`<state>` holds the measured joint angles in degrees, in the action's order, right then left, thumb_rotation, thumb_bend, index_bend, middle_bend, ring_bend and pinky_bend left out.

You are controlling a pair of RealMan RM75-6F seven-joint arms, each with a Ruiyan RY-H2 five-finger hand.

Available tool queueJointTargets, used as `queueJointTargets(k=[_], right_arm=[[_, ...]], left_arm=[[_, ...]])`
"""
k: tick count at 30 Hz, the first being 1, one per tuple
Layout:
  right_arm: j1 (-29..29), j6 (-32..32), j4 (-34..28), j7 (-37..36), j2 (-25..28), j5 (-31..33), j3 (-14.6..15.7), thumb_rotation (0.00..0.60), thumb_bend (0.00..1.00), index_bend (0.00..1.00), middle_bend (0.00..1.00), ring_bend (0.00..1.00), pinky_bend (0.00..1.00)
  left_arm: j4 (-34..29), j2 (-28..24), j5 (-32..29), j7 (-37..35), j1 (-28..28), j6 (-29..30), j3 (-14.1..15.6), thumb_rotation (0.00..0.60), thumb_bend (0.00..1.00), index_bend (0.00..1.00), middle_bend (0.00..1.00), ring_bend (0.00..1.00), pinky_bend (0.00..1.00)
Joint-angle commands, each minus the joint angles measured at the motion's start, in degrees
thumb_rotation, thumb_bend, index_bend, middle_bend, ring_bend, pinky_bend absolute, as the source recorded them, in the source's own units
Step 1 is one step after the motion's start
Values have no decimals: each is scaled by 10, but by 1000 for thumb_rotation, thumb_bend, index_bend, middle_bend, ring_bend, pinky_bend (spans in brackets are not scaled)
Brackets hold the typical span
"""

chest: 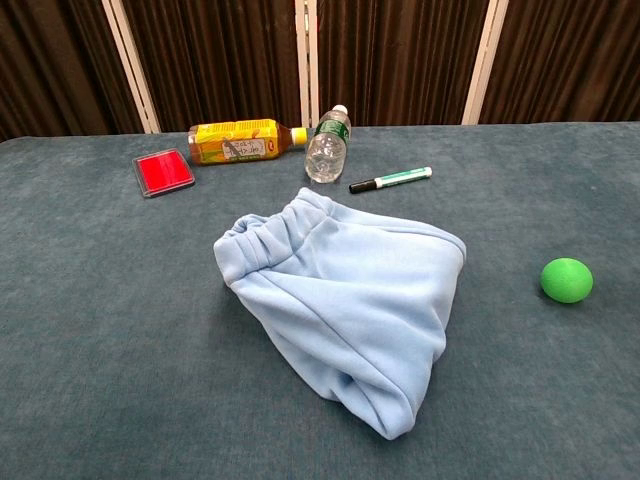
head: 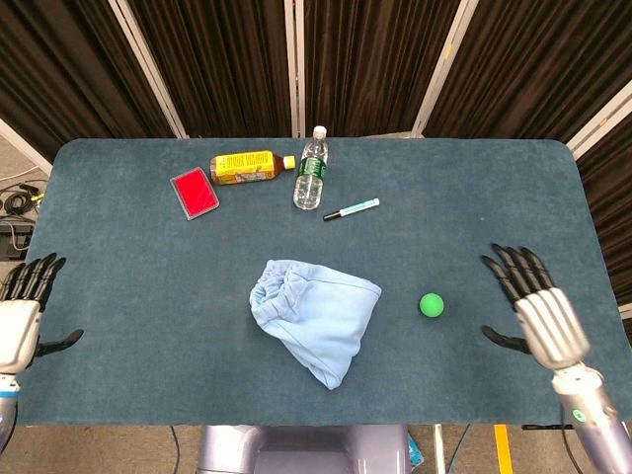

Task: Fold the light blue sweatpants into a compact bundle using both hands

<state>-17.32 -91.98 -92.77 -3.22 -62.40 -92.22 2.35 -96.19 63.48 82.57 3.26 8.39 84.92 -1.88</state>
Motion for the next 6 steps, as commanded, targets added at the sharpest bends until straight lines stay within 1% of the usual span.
queueJointTargets(k=[1, 6], right_arm=[[25, -11, 0, 16, -5, 23, 3, 600, 0, 0, 0, 0, 0], [42, -18, 2, 23, -17, 29, -4, 600, 0, 0, 0, 0, 0]], left_arm=[[6, -2, 11, -15, -11, 15, 5, 600, 0, 0, 0, 0, 0], [16, -7, 29, -46, -23, 32, 10, 600, 0, 0, 0, 0, 0]])
